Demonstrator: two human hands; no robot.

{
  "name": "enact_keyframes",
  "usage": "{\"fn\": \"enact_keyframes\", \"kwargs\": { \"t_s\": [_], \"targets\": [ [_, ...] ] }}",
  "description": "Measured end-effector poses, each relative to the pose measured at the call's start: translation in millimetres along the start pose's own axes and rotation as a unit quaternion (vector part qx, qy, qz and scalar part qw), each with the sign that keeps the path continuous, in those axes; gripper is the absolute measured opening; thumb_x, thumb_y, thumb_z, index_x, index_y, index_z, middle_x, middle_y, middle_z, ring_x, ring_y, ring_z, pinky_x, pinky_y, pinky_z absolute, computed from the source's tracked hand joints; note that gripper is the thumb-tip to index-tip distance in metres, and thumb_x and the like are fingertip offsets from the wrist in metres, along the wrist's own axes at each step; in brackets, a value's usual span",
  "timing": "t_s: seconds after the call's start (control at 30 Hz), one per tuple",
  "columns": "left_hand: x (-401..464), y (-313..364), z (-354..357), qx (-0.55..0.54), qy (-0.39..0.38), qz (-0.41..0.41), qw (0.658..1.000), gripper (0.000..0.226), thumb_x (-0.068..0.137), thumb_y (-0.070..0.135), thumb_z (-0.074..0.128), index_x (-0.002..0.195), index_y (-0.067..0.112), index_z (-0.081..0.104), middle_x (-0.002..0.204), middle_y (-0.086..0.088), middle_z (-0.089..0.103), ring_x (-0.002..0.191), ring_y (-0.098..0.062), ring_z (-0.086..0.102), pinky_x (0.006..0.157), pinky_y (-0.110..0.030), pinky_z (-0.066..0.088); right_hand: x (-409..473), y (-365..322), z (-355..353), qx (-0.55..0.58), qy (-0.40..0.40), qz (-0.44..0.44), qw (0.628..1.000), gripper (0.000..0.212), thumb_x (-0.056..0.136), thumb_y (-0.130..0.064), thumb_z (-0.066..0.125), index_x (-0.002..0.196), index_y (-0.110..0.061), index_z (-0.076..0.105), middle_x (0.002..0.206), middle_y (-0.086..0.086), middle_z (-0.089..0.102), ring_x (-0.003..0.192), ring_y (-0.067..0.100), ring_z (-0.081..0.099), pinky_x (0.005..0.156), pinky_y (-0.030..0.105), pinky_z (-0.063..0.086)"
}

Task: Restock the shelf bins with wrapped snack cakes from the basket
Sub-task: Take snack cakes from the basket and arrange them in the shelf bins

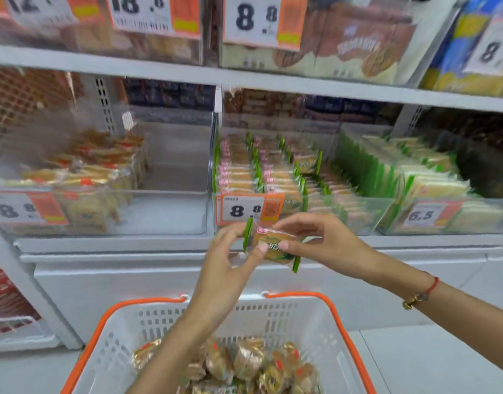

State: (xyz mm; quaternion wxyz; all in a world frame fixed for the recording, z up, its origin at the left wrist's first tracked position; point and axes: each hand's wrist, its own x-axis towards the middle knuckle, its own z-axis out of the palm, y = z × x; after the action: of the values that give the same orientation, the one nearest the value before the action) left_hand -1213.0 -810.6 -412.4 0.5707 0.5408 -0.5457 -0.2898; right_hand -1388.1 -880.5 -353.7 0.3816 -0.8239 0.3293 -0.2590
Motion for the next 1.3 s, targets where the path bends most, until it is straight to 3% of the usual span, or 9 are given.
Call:
{"fn": "enact_keyframes", "kwargs": {
  "t_s": [0.13, 0.2, 0.3, 0.43, 0.6, 0.73, 0.83, 1.0, 1.3],
  "targets": [
    [48, 25, -19, 0.179, 0.146, 0.112, 0.967, 0.057, 0.077, 0.051, 0.072, 0.122, 0.023, 0.052, 0.134, 0.008, 0.036, 0.125, -0.006, 0.032, 0.102, -0.016, 0.023, 17, -10, -48, -0.035, 0.113, -0.038, 0.992, 0.024, 0.082, -0.009, 0.071, 0.094, -0.03, 0.067, 0.092, -0.012, 0.07, 0.081, -0.005, 0.062, 0.074, 0.016, 0.049],
    [69, 32, -30, 0.225, 0.138, 0.084, 0.961, 0.076, 0.074, 0.048, 0.075, 0.135, 0.02, 0.041, 0.142, 0.002, 0.029, 0.13, -0.011, 0.027, 0.1, -0.014, 0.018, 27, -7, -78, -0.051, 0.176, -0.043, 0.982, 0.022, 0.083, -0.008, 0.071, 0.093, -0.027, 0.068, 0.089, -0.004, 0.071, 0.076, -0.001, 0.062, 0.072, 0.015, 0.048],
    [87, 33, -39, 0.252, 0.075, 0.022, 0.965, 0.1, 0.067, 0.049, 0.079, 0.146, 0.021, 0.025, 0.144, -0.002, 0.029, 0.132, -0.018, 0.034, 0.104, -0.03, 0.031, 45, 18, -119, -0.118, 0.234, 0.011, 0.965, 0.02, 0.084, -0.015, 0.072, 0.094, -0.032, 0.067, 0.09, 0.001, 0.071, 0.083, 0.009, 0.065, 0.076, 0.024, 0.05],
    [93, 31, -38, 0.27, 0.069, 0.031, 0.96, 0.095, 0.064, 0.051, 0.081, 0.141, 0.031, 0.029, 0.141, 0.003, 0.037, 0.126, -0.015, 0.041, 0.096, -0.035, 0.041, 75, 48, -142, -0.23, 0.204, 0.09, 0.947, 0.018, 0.084, -0.023, 0.072, 0.1, -0.031, 0.068, 0.094, -0.001, 0.07, 0.092, 0.018, 0.065, 0.078, 0.033, 0.05],
    [91, 26, -41, 0.28, 0.079, 0.033, 0.956, 0.101, 0.063, 0.058, 0.079, 0.145, 0.035, 0.024, 0.143, 0.009, 0.036, 0.126, -0.011, 0.043, 0.092, -0.034, 0.043, 113, 58, -125, -0.204, 0.155, 0.101, 0.961, 0.027, 0.085, -0.019, 0.071, 0.112, -0.021, 0.07, 0.109, -0.001, 0.069, 0.095, 0.017, 0.065, 0.086, 0.028, 0.05],
    [92, 25, -39, 0.284, 0.087, 0.034, 0.954, 0.099, 0.063, 0.059, 0.077, 0.144, 0.036, 0.025, 0.142, 0.009, 0.036, 0.125, -0.011, 0.043, 0.089, -0.034, 0.044, 131, 72, -109, -0.202, 0.15, 0.127, 0.96, 0.026, 0.086, -0.013, 0.069, 0.112, -0.02, 0.068, 0.114, 0.003, 0.067, 0.085, 0.024, 0.069, 0.08, 0.03, 0.055],
    [92, 24, -38, 0.292, 0.093, 0.036, 0.951, 0.1, 0.062, 0.062, 0.075, 0.144, 0.036, 0.024, 0.142, 0.011, 0.036, 0.125, -0.01, 0.044, 0.086, -0.034, 0.044, 137, 76, -110, -0.222, 0.199, 0.117, 0.947, 0.034, 0.083, -0.012, 0.072, 0.114, -0.023, 0.065, 0.119, 0.003, 0.063, 0.091, 0.027, 0.066, 0.081, 0.03, 0.055],
    [93, 21, -38, 0.295, 0.093, 0.037, 0.95, 0.102, 0.06, 0.064, 0.074, 0.144, 0.037, 0.023, 0.141, 0.011, 0.036, 0.123, -0.01, 0.045, 0.084, -0.035, 0.045, 139, 76, -115, -0.216, 0.072, 0.088, 0.97, 0.042, 0.079, -0.013, 0.076, 0.117, -0.026, 0.063, 0.13, -0.003, 0.056, 0.097, 0.005, 0.053, 0.089, 0.024, 0.045],
    [94, 19, -38, 0.288, 0.1, 0.04, 0.952, 0.102, 0.059, 0.066, 0.073, 0.143, 0.038, 0.025, 0.139, 0.011, 0.038, 0.123, -0.01, 0.045, 0.086, -0.037, 0.046, 143, 83, -109, -0.348, 0.119, 0.065, 0.928, 0.034, 0.09, -0.024, 0.064, 0.123, -0.036, 0.062, 0.128, -0.004, 0.06, 0.105, 0.02, 0.06, 0.091, 0.036, 0.051]
  ]
}}
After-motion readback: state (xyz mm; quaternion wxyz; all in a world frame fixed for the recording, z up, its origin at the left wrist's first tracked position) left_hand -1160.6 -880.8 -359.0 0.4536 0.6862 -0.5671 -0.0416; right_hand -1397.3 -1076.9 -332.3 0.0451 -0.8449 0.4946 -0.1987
